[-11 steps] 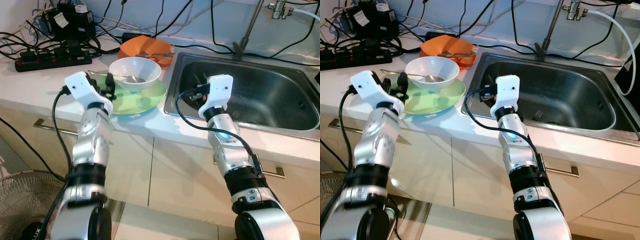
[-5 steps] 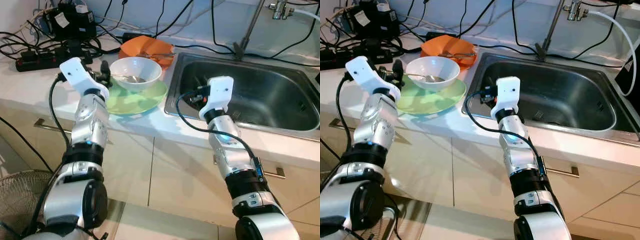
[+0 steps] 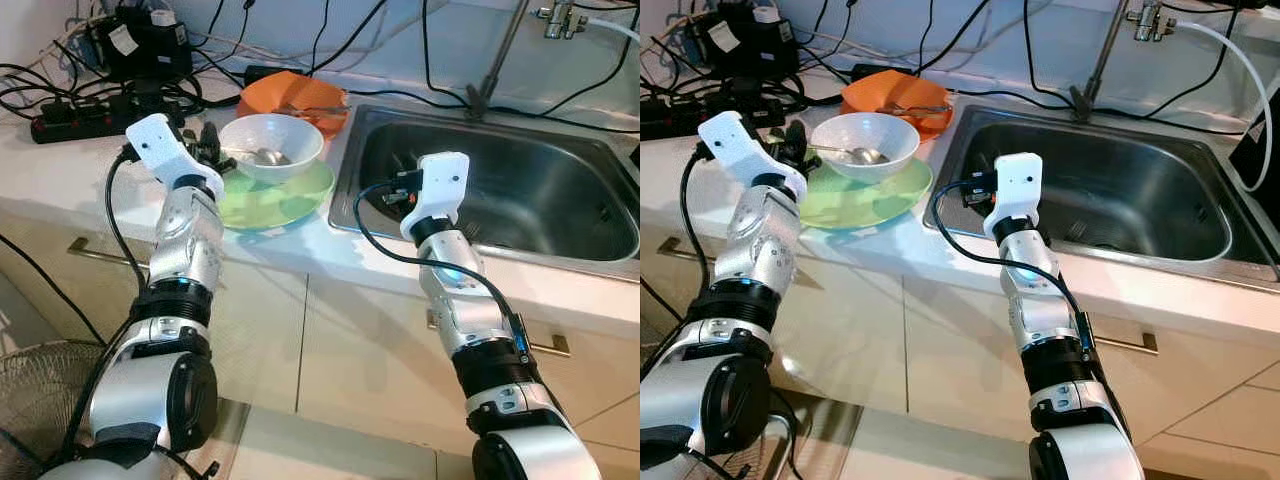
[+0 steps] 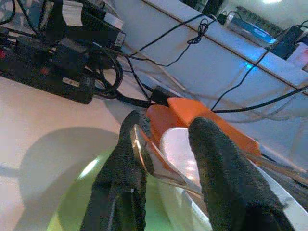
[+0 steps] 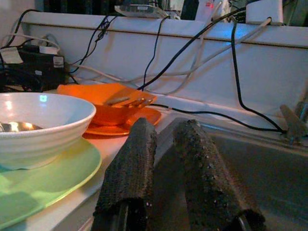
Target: Kitchen organization
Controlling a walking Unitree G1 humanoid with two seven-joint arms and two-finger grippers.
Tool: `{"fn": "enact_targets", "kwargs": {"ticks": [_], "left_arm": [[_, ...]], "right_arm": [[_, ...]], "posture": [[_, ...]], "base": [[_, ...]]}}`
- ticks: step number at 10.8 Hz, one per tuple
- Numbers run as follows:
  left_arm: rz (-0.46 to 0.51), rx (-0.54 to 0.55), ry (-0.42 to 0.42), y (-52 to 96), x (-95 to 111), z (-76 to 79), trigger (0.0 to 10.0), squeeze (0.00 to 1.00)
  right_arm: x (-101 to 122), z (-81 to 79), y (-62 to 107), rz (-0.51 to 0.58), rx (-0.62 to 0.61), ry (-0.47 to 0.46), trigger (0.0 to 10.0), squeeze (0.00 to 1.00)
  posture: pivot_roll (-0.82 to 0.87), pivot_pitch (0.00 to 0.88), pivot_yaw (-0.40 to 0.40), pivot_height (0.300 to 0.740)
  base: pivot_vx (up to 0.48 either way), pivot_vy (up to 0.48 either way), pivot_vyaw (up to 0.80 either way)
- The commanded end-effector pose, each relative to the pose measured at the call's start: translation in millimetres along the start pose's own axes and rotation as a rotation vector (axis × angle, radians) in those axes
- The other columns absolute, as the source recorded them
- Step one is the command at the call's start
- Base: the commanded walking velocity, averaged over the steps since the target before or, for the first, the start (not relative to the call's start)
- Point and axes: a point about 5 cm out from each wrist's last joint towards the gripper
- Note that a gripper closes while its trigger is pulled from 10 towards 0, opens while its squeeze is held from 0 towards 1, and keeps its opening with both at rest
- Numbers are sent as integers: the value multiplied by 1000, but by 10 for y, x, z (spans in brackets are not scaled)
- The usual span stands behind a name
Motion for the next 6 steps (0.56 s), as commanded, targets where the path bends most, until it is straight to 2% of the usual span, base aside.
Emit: {"fn": "enact_targets", "kwargs": {"ticks": [1,3,6], "left_arm": [[18,-25,11,-35,67,83,0,0],[32,-35,16,-41,94,95,0,0],[167,-146,81,34,367,281,0,0]], "right_arm": [[11,33,11,-1,-16,-3,10000,0],[9,34,5,-2,-20,-5,10000,0],[20,18,-9,3,-14,-4,10000,0]], "posture": [[180,0,-53,740],[184,0,-54,740],[192,0,-56,740]], "base": [[0,0,0],[0,0,0],[0,0,0]]}}
Point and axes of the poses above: a point about 5 cm out from each wrist's last joint towards the gripper, its own y axis pointing back from the gripper into the wrist, its own x axis along the axis of the wrist's last joint, z = x × y, and after that the axes turned 11 degrees about -y, right-handed
